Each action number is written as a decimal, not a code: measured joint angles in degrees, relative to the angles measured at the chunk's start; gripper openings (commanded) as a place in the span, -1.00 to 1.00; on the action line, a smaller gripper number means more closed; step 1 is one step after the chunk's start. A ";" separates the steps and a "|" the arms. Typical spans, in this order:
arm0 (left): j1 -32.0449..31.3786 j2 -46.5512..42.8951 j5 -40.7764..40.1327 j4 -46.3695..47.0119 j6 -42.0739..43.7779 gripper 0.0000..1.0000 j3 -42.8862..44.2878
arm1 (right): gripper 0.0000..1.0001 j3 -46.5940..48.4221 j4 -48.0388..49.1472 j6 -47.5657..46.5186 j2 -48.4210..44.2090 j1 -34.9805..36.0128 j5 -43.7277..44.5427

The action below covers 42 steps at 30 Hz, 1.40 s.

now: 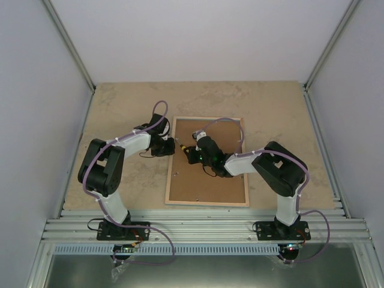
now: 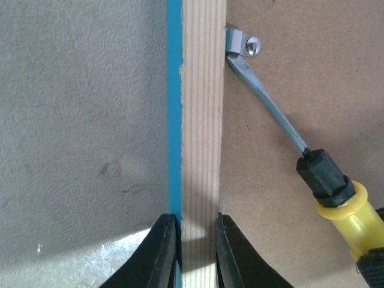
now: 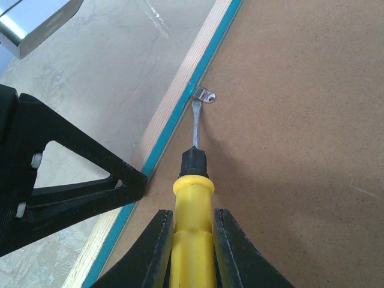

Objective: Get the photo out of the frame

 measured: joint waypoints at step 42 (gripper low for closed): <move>-0.02 0.42 0.50 2.08 -0.59 -1.00 -0.09 | -0.99 1.55 4.09 8.02 3.23 2.56 7.37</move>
